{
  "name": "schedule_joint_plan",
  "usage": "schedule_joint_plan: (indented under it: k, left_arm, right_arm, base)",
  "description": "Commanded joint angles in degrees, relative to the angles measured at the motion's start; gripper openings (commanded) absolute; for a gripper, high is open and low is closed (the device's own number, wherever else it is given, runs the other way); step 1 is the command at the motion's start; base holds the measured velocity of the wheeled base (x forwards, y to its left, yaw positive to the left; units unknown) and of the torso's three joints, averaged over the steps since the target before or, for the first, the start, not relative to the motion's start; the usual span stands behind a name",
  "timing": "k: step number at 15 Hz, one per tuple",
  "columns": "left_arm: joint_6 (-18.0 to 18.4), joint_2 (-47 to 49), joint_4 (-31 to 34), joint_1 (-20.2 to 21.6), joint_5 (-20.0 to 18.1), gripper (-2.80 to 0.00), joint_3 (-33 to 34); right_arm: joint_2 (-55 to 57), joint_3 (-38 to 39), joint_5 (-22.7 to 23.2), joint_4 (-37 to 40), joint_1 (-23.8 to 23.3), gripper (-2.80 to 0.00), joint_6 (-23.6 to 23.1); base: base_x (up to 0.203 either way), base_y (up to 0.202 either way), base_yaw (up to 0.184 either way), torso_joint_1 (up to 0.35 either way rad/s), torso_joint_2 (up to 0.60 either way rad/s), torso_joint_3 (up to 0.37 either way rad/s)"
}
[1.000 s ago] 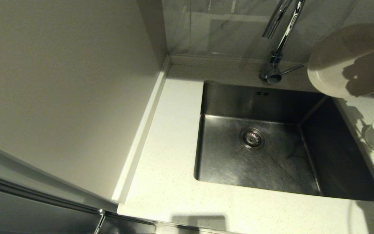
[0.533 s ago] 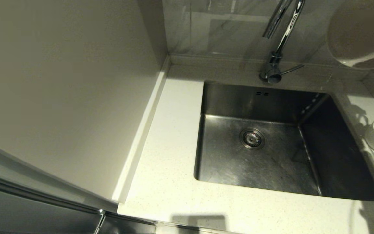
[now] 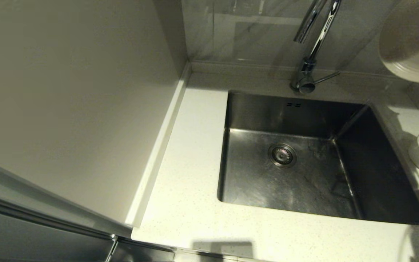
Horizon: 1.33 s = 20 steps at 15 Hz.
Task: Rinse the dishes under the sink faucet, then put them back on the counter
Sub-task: Put a plate back to the table from the sink
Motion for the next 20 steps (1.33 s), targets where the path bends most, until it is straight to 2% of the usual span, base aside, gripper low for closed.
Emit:
schedule_joint_plan:
  k: [1, 3, 5, 9, 11, 14, 16, 18, 19, 20]
  left_arm:
    - [0.0, -0.2, 0.0, 0.0, 0.0, -2.80, 0.0]
    - [0.0, -0.2, 0.0, 0.0, 0.0, -2.80, 0.0]
    - [0.0, -0.2, 0.0, 0.0, 0.0, -2.80, 0.0]
    - [0.0, -0.2, 0.0, 0.0, 0.0, -2.80, 0.0]
    - [0.0, -0.2, 0.0, 0.0, 0.0, -2.80, 0.0]
    - [0.0, -0.2, 0.0, 0.0, 0.0, -2.80, 0.0]
    - [0.0, -0.2, 0.0, 0.0, 0.0, -2.80, 0.0]
    - [0.0, -0.2, 0.0, 0.0, 0.0, -2.80, 0.0]
    - [0.0, -0.2, 0.0, 0.0, 0.0, -2.80, 0.0]
    - [0.0, -0.2, 0.0, 0.0, 0.0, -2.80, 0.0]
  right_arm:
    - [-1.3, -4.1, -0.3, 1.1, 0.0, -2.80, -0.2]
    - [-1.5, -10.0, -1.1, 5.2, -1.2, -2.80, -0.1]
    - [-2.4, -10.8, -1.5, 8.5, -2.1, -2.80, 0.1]
    - [-6.4, 5.0, -1.5, 8.5, -2.0, -2.80, -0.3]
    - [-8.4, 9.1, -1.5, 8.5, -1.9, -2.80, -0.4]
    - [-8.6, 0.6, -2.1, 9.3, -1.9, -2.80, -0.4]
    - [-8.7, -3.2, -2.3, 13.0, -1.9, -2.80, -0.4]
    - [-9.4, -0.5, -2.5, 15.2, -2.0, -2.80, -0.3]
    - [-10.2, 0.2, -2.7, 19.2, -2.0, -2.80, 0.2]
    - [-10.9, -0.4, -2.7, 25.7, -2.0, -2.80, 2.7]
  base:
    - [0.000, 0.000, 0.000, 0.000, 0.00, 0.000]
    - [0.000, 0.000, 0.000, 0.000, 0.00, 0.000]
    - [0.000, 0.000, 0.000, 0.000, 0.00, 0.000]
    - [0.000, 0.000, 0.000, 0.000, 0.00, 0.000]
    - [0.000, 0.000, 0.000, 0.000, 0.00, 0.000]
    - [0.000, 0.000, 0.000, 0.000, 0.00, 0.000]
    - [0.000, 0.000, 0.000, 0.000, 0.00, 0.000]
    - [0.000, 0.000, 0.000, 0.000, 0.00, 0.000]
    - [0.000, 0.000, 0.000, 0.000, 0.00, 0.000]
    - [0.000, 0.000, 0.000, 0.000, 0.00, 0.000]
